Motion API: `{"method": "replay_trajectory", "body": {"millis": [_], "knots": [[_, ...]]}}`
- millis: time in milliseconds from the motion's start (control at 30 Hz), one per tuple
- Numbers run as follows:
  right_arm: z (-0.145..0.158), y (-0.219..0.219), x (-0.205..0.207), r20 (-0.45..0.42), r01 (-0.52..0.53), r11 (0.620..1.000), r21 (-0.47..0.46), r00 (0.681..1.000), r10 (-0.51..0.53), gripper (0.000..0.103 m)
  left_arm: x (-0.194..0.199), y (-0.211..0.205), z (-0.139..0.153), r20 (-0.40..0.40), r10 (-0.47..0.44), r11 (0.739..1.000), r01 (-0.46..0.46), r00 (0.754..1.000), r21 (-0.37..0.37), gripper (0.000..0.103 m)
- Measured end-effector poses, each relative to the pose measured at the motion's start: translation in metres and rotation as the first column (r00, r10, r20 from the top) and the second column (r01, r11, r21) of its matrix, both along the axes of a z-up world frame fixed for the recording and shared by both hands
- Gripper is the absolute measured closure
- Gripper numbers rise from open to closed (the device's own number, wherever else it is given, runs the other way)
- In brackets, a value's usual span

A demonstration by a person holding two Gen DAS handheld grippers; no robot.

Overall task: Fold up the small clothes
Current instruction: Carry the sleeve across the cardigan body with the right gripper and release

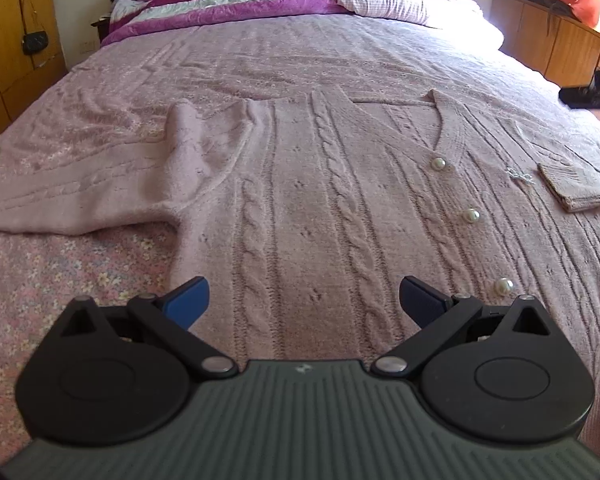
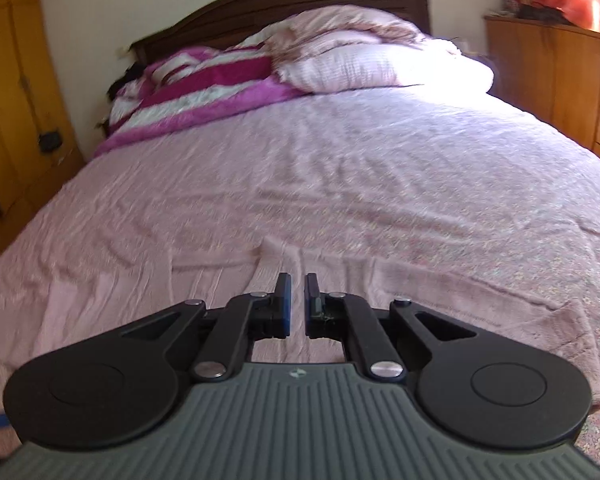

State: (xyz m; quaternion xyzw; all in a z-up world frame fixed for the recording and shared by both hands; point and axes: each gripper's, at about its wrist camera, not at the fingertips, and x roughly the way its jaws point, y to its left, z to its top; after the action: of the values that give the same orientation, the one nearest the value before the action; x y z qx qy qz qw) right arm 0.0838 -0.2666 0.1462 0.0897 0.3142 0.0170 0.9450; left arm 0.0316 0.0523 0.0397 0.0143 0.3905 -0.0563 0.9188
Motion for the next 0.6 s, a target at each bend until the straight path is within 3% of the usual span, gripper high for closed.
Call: {"method": "replay_trajectory", "body": {"millis": [100, 167, 233, 267, 467, 600], "knots": [[-0.012, -0.002, -0.006, -0.035, -0.018, 1.000, -0.017, 0.999, 0.017, 0.095, 0.001, -0.007, 0.000, -0.007, -0.013, 1.000, 0.013, 1.000, -0.006, 0.000], [-0.019, -0.008, -0.014, -0.045, -0.004, 0.999, -0.039, 0.999, 0.002, 0.082, 0.003, -0.013, 0.001, -0.010, -0.028, 0.999, 0.028, 1.000, -0.019, 0.000], [-0.029, -0.021, -0.021, -0.052, 0.032, 0.997, -0.063, 0.998, -0.035, 0.052, 0.006, -0.021, 0.001, -0.013, -0.051, 0.998, 0.051, 0.999, -0.026, 0.000], [-0.033, -0.028, -0.025, -0.054, 0.049, 0.996, -0.072, 0.997, -0.052, 0.047, 0.008, -0.026, 0.001, -0.016, -0.062, 0.998, 0.062, 0.998, -0.027, 0.000], [-0.056, -0.065, -0.061, -0.071, 0.106, 0.991, -0.083, 0.991, -0.112, 0.042, 0.020, -0.063, 0.004, -0.026, -0.145, 0.989, 0.144, 0.989, -0.039, 0.000], [-0.063, -0.088, -0.078, -0.045, 0.153, 0.983, -0.097, 0.986, -0.158, 0.033, 0.028, -0.092, 0.008, -0.028, -0.212, 0.974, 0.209, 0.977, -0.086, 0.001]]}}
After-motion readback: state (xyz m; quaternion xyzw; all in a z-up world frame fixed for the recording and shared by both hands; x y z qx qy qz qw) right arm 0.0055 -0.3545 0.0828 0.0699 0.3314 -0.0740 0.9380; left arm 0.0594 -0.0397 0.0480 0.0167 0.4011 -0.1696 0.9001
